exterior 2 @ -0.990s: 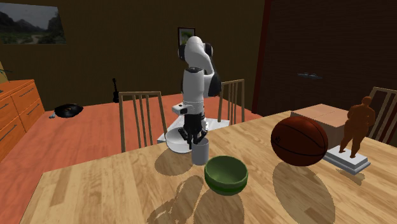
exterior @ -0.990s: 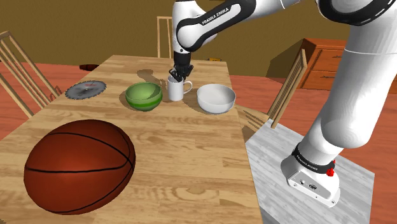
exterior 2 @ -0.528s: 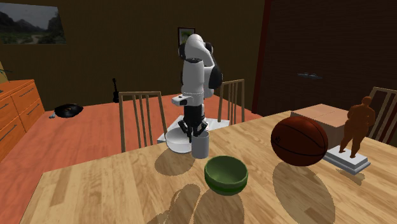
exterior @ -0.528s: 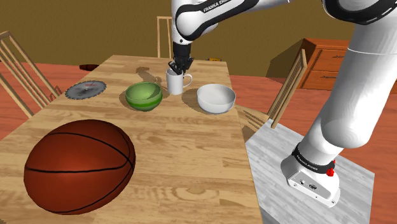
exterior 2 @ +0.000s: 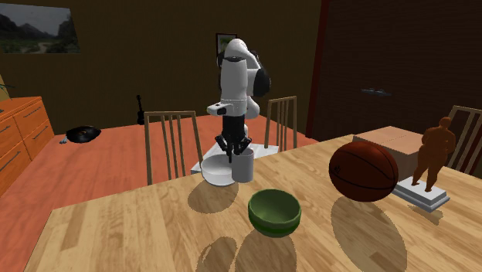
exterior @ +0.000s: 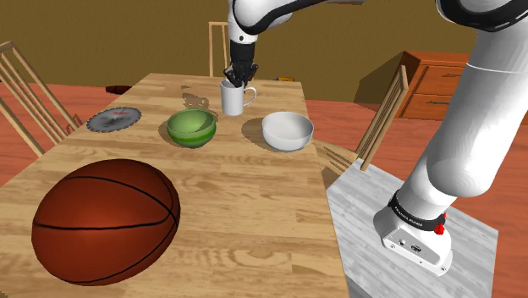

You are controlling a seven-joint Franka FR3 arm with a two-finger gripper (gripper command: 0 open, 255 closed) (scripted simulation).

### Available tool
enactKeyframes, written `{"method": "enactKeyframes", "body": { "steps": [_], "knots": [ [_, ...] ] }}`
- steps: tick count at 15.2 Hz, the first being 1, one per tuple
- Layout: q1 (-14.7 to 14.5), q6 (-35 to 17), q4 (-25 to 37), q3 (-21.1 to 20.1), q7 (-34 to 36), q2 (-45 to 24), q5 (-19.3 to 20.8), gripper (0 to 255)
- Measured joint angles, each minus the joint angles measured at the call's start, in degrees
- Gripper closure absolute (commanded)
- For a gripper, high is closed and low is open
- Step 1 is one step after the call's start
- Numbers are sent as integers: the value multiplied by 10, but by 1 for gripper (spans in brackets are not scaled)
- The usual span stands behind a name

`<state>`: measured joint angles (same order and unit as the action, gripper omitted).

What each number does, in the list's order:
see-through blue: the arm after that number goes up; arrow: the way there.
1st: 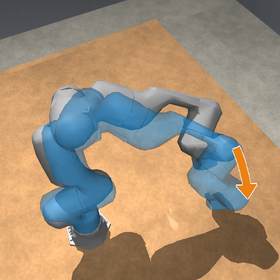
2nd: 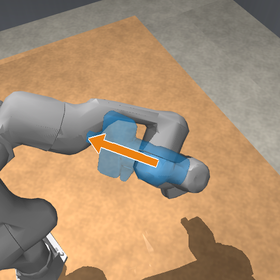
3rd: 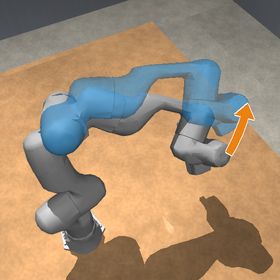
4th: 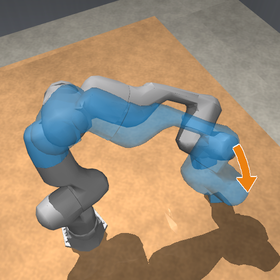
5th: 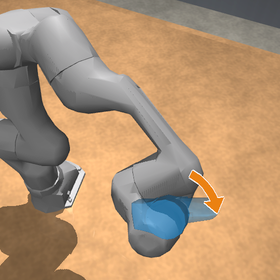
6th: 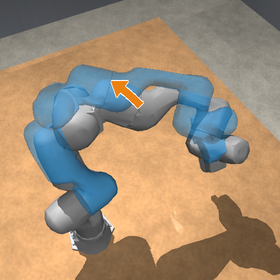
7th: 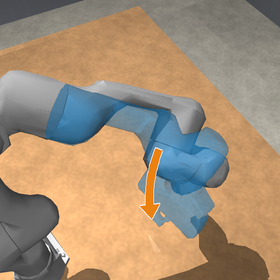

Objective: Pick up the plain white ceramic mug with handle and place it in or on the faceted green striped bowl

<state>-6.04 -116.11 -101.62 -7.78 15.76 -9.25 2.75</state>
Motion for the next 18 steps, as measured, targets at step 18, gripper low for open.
{"method": "enactKeyframes", "body": {
  "steps": [18],
  "knots": [
    [-74, 189, 379, -22, 76, -196, 41, 255]
  ]
}}
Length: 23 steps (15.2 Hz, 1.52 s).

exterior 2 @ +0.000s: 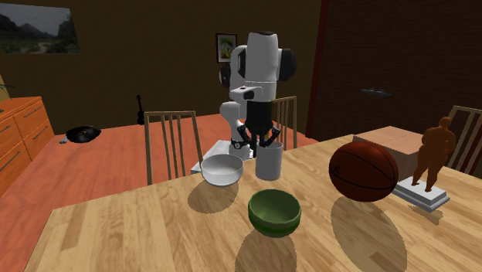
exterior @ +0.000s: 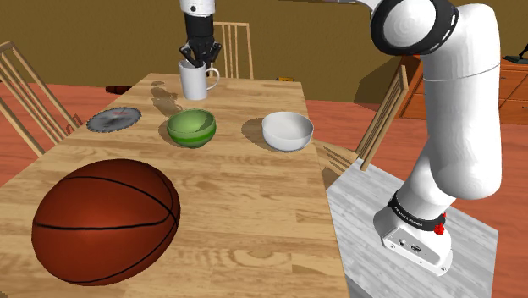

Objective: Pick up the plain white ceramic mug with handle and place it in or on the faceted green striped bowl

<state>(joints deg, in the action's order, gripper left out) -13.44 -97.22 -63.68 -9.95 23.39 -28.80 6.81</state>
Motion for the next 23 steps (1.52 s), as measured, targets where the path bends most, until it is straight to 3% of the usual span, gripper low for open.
{"method": "enactKeyframes", "body": {
  "steps": [3, 17, 23],
  "knots": [
    [-10, 3, 26, -1, 10, -25, 5, 255],
    [-3, -110, -98, 0, 17, -14, 5, 255],
    [-2, -123, -111, 0, 18, -14, 6, 255]
  ]
}}
